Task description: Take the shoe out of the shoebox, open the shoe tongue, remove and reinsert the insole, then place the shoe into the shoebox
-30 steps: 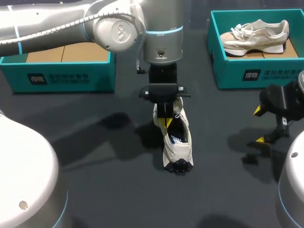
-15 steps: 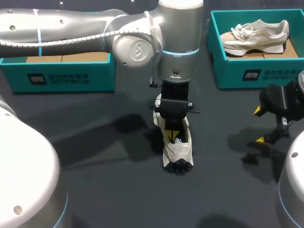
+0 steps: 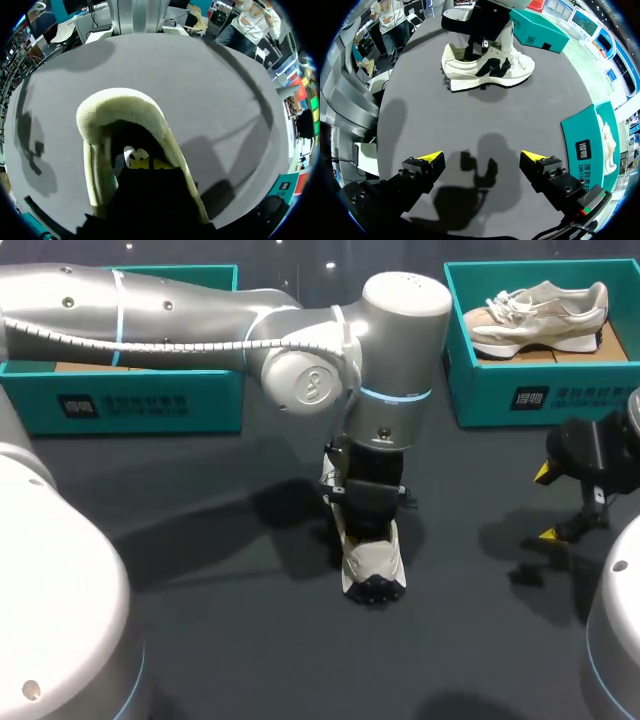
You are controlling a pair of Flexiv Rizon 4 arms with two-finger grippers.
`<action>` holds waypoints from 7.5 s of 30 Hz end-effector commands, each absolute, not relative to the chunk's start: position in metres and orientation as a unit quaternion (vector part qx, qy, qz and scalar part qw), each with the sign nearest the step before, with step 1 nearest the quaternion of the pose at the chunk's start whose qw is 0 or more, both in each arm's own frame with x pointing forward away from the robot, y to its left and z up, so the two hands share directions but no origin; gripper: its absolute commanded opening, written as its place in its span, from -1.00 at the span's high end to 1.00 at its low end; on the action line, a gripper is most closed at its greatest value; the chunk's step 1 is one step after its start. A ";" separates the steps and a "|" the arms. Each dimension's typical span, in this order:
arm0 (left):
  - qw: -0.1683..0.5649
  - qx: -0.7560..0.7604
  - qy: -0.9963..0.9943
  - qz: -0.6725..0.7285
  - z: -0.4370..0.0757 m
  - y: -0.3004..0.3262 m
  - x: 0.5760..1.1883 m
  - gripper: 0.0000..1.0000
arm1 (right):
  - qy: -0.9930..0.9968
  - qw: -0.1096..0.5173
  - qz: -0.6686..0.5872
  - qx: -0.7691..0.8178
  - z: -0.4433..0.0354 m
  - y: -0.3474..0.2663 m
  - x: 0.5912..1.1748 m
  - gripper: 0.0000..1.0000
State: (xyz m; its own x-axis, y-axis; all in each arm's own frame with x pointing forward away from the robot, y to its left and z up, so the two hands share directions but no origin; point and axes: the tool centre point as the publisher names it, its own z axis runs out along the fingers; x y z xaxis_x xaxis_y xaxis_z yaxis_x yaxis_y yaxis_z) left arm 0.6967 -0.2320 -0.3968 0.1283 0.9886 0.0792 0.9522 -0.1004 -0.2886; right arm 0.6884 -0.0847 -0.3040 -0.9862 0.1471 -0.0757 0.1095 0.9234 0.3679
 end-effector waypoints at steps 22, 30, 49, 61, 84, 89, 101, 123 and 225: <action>0.140 -0.734 -0.664 0.039 -0.390 -0.254 0.684 1.00 | 0.979 0.052 0.183 0.066 -0.304 -0.085 0.686 -1.00; 0.137 -0.731 -0.667 0.038 -0.425 -0.249 0.683 1.00 | 0.979 0.052 0.183 0.066 -0.304 -0.085 0.686 -1.00; 0.054 -0.716 -0.693 0.070 -0.380 -0.249 0.687 1.00 | 0.979 0.052 0.183 0.066 -0.304 -0.085 0.686 -1.00; 0.042 -0.711 -0.702 0.013 -0.423 -0.265 0.690 1.00 | 0.979 0.052 0.183 0.066 -0.304 -0.085 0.686 -1.00; -0.033 -0.679 -0.733 0.027 -0.354 -0.249 0.717 1.00 | 0.979 0.052 0.183 0.066 -0.304 -0.085 0.686 -1.00; -0.044 -0.669 -0.742 0.007 -0.358 -0.251 0.721 1.00 | 0.979 0.052 0.183 0.066 -0.304 -0.085 0.686 -1.00; -0.027 -0.649 -0.760 -0.019 -0.367 -0.252 0.741 -0.90 | 0.979 0.052 0.183 0.066 -0.304 -0.085 0.686 -1.00; -0.001 -0.670 -0.742 0.004 -0.343 -0.248 0.755 -1.00 | 0.979 0.052 0.183 0.066 -0.304 -0.085 0.686 -1.00; 0.033 -0.693 -0.715 0.084 -0.348 -0.243 0.745 0.49 | 0.979 0.052 0.183 0.066 -0.304 -0.085 0.686 -1.00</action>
